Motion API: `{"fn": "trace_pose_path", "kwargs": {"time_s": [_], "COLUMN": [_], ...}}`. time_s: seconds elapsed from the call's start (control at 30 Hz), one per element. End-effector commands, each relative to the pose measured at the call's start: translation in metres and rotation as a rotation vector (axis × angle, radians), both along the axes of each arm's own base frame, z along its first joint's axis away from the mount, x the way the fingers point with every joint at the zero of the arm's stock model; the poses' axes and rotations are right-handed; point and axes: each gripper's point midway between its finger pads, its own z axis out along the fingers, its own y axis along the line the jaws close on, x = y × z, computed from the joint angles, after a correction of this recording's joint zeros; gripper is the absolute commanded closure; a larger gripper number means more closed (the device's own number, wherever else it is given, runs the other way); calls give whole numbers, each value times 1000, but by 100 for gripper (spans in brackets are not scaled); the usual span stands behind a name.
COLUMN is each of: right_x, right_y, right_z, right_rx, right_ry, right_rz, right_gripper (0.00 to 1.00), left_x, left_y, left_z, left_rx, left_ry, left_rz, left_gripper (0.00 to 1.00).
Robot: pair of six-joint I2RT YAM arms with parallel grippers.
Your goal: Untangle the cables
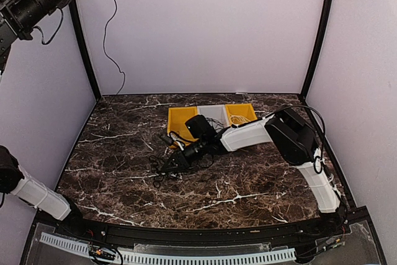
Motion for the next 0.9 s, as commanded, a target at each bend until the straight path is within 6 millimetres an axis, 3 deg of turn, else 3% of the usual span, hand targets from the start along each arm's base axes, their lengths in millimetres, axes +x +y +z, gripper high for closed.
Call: {"fn": "trace_pose_path", "kwargs": {"time_s": [0.0, 0.1, 0.2, 0.23, 0.43, 0.6, 0.87], "right_x": [4, 3, 1, -2, -13, -18, 12], "right_y": [-2, -6, -21, -28, -85, -142, -221], "right_z": [-11, 13, 52, 65, 127, 141, 138], "right_rx": [-9, 21, 49, 64, 121, 97, 3], "right_ry": [3, -45, -103, -124, -266, -302, -368], "right_rz": [-4, 27, 76, 103, 224, 216, 15], "right_gripper": [86, 84, 78, 73, 47, 39, 36], "left_x": [-5, 6, 20, 27, 44, 60, 96], "left_y": [2, -9, -21, -26, -36, -64, -99], "left_z": [19, 3, -23, -36, -67, -84, -102], "left_rx": [-54, -41, -17, 1, 19, 16, 59], "left_ry": [-55, -15, 25, 50, 84, 134, 154], "left_rz": [-12, -33, -39, -38, -33, -116, -155], "left_gripper": [100, 100, 100, 100, 100, 100, 100]}}
